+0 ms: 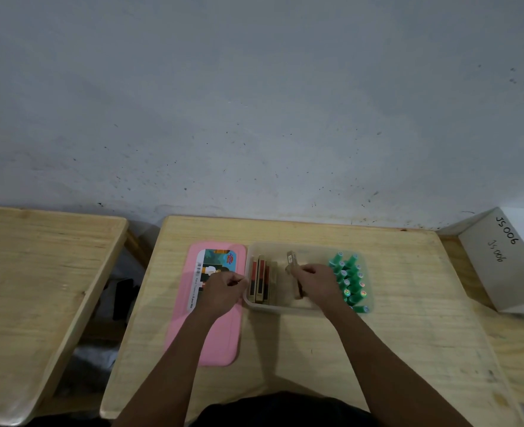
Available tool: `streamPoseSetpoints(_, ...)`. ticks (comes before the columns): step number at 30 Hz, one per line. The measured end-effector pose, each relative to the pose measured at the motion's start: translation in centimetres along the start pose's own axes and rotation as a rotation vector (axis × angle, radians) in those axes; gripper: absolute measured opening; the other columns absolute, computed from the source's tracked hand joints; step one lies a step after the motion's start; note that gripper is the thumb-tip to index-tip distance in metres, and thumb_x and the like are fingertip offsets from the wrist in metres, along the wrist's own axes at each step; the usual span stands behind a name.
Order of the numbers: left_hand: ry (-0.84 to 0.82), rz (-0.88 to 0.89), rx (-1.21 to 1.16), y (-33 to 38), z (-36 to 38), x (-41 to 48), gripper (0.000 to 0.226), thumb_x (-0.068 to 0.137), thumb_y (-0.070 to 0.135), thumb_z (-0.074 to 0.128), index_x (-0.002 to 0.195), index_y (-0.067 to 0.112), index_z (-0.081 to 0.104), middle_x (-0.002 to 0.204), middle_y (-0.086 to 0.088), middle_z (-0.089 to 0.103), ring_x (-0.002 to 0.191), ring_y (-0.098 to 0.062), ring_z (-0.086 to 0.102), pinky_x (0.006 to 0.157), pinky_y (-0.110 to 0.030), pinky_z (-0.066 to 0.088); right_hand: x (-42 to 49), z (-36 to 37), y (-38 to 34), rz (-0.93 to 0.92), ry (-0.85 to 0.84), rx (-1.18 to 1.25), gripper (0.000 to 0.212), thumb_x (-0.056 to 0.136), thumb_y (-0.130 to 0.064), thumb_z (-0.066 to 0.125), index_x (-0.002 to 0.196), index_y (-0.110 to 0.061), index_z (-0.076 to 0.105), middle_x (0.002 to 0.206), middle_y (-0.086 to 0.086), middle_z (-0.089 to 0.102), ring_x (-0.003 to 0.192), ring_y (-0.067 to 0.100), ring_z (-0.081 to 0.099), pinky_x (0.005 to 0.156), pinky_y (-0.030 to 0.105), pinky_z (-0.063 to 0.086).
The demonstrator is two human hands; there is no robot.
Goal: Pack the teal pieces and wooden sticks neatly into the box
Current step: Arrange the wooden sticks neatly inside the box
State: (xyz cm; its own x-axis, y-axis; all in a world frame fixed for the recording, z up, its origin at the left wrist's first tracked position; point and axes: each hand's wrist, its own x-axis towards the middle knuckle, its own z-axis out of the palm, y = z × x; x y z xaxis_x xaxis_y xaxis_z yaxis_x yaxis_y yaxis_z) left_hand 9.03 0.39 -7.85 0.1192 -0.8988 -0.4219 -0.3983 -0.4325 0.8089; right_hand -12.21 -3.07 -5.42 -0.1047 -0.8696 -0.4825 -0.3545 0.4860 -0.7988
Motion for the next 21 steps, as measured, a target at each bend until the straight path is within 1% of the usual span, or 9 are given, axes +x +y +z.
streamPoseSetpoints(2,0.0,0.002,0.003,0.0,0.0,0.0,0.017,0.09,0.023,0.061,0.098,0.011,0.071,0.087,-0.006,0.07,0.087,-0.023,0.068,0.086,-0.048,0.057,-0.7,-0.5,-0.8,0.129,-0.148,0.363,0.025,0.091,-0.018,0.06,0.097,0.005,0.069,0.082,0.015,0.068,0.067,0.019,0.064,0.055,0.027,0.052)
streamPoseSetpoints(3,-0.001,0.001,0.004,0.0,0.0,0.0,0.018,0.09,0.023,0.061,0.098,0.011,0.071,0.088,-0.006,0.071,0.087,-0.023,0.068,0.086,-0.048,0.057,-0.9,-0.7,-1.0,0.178,-0.215,0.482,0.027,0.093,-0.015,0.056,0.103,0.007,0.066,0.085,0.016,0.067,0.071,0.02,0.064,0.057,0.028,0.051)
streamPoseSetpoints(5,-0.001,0.002,0.011,-0.1,0.0,0.0,0.018,0.09,0.023,0.061,0.098,0.011,0.071,0.089,-0.006,0.071,0.087,-0.023,0.068,0.086,-0.047,0.057,-1.0,-0.9,-1.1,0.218,-0.303,0.593,0.027,0.096,-0.014,0.05,0.109,0.007,0.062,0.082,0.014,0.063,0.07,0.018,0.062,0.06,0.027,0.048)
streamPoseSetpoints(7,0.002,0.003,0.014,0.0,0.1,-0.1,0.017,0.09,0.023,0.061,0.098,0.011,0.071,0.089,-0.006,0.071,0.087,-0.023,0.068,0.086,-0.047,0.057,-1.0,-0.9,-1.0,0.22,-0.333,0.636,0.026,0.098,-0.014,0.048,0.111,0.005,0.06,0.08,0.012,0.061,0.069,0.016,0.06,0.06,0.026,0.048)
streamPoseSetpoints(11,0.006,0.004,0.014,0.1,0.1,-0.2,0.017,0.091,0.022,0.061,0.098,0.011,0.071,0.088,-0.005,0.07,0.087,-0.022,0.067,0.087,-0.046,0.057,-1.0,-0.6,-0.6,0.207,-0.329,0.632,0.024,0.099,-0.013,0.05,0.112,0.004,0.061,0.09,0.014,0.063,0.076,0.016,0.063,0.062,0.024,0.053)
streamPoseSetpoints(15,0.003,-0.003,0.007,0.1,0.1,-0.2,0.016,0.09,0.022,0.061,0.098,0.011,0.07,0.088,-0.005,0.07,0.088,-0.023,0.067,0.088,-0.046,0.056,-0.7,-0.5,-0.1,0.211,-0.357,0.668,0.024,0.099,-0.013,0.049,0.112,0.004,0.061,0.095,0.014,0.059,0.078,0.016,0.06,0.064,0.025,0.051)
streamPoseSetpoints(18,0.006,0.002,0.007,0.1,0.1,-0.2,0.015,0.09,0.021,0.061,0.096,0.012,0.07,0.085,-0.003,0.069,0.085,-0.022,0.067,0.087,-0.047,0.057,-0.2,-0.1,0.2,0.245,-0.32,0.663,0.024,0.1,-0.014,0.047,0.112,0.002,0.06,0.095,0.013,0.058,0.074,0.015,0.06,0.057,0.022,0.049)
streamPoseSetpoints(21,0.006,0.007,0.006,0.2,0.1,-0.2,0.015,0.09,0.021,0.061,0.095,0.011,0.071,0.08,-0.001,0.068,0.08,-0.019,0.065,0.086,-0.047,0.057,0.4,0.7,0.4,0.276,-0.244,0.576,0.02,0.099,-0.012,0.048,0.11,0.0,0.06,0.091,0.012,0.059,0.068,0.015,0.061,0.049,0.021,0.043)
